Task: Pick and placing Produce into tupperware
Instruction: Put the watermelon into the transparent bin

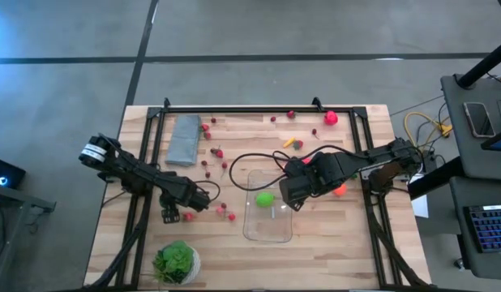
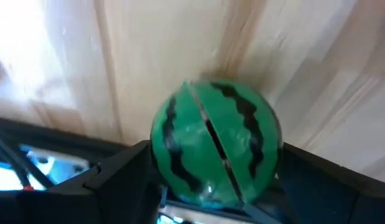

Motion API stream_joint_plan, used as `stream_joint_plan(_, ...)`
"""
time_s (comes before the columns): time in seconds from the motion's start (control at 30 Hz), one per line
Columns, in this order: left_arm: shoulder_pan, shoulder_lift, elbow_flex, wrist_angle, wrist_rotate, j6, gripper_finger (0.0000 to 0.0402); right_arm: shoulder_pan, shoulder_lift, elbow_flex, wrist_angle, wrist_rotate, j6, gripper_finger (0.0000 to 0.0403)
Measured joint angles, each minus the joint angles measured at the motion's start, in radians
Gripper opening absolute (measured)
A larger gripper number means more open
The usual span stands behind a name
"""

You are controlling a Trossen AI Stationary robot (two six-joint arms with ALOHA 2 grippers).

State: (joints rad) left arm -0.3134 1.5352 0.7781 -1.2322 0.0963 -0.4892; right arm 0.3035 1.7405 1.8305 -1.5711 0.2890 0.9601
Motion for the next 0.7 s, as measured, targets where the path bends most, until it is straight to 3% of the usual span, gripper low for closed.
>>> stream_joint_plan(0.47,0.000,0.000,0.000,0.020,-0.030,0.010,0.0315,0.000,0.000,0.000,0.000,0.001,-0.004,0.0329)
stream_joint_plan(0.7,0.000,0.000,0.000,0.012,-0.030,0.025,0.0273,0.000,0.000,0.000,0.000,0.001,-0.010,0.0329)
